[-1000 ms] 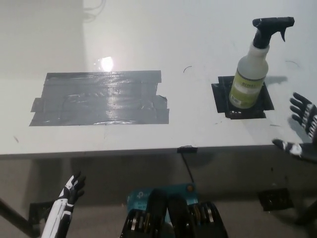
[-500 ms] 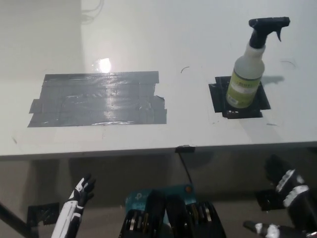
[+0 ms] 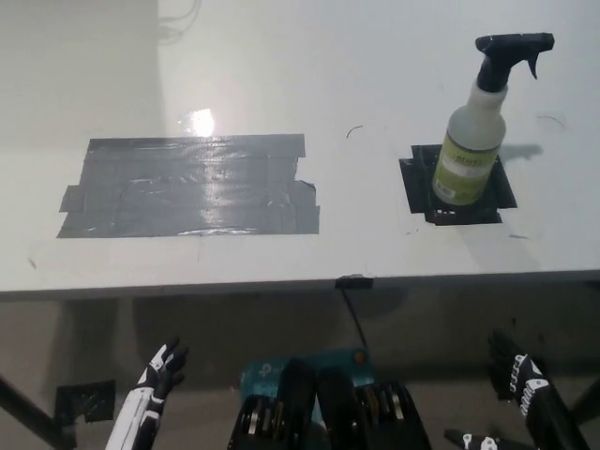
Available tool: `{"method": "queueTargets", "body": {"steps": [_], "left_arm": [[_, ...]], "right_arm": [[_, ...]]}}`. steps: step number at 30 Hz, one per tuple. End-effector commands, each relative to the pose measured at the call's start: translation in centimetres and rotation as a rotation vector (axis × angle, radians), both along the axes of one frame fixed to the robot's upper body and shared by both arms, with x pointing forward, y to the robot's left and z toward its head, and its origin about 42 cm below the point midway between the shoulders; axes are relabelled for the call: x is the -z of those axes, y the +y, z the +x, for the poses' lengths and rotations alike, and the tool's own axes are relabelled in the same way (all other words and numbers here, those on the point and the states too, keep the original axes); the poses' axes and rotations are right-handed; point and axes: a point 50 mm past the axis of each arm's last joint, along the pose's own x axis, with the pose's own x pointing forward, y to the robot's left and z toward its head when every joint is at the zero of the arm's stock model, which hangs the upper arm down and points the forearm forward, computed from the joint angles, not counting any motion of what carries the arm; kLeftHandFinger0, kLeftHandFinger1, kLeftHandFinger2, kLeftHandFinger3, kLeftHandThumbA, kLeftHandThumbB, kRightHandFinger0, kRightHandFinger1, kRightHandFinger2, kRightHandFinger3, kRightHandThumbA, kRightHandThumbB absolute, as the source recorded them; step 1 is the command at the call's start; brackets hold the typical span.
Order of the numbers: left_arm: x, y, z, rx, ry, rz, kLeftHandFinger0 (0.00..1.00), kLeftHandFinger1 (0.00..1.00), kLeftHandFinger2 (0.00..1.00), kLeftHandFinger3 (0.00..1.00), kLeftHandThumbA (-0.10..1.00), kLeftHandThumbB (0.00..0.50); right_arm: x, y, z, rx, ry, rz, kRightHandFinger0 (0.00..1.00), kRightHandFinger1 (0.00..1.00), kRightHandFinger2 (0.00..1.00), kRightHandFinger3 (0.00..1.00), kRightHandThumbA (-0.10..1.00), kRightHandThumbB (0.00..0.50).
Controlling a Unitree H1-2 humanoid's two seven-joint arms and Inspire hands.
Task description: A person hands a spray bottle to the robot which it grabs with its right hand and places on the black spot infront of it on the table
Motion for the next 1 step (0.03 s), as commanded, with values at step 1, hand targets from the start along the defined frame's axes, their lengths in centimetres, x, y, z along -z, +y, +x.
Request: {"method": "queueTargets", "body": {"steps": [1], "left_arm": [[-0.41,-0.21,-0.32,0.03,-0.041,-0.005,1.0,1.0,1.0,1.0,1.0,0.098]], "right_arm": [[-0.71,0.16,-0.18,-0.037,-0.101,-0.057,1.0,1.0,1.0,1.0,1.0,0.45]]}}
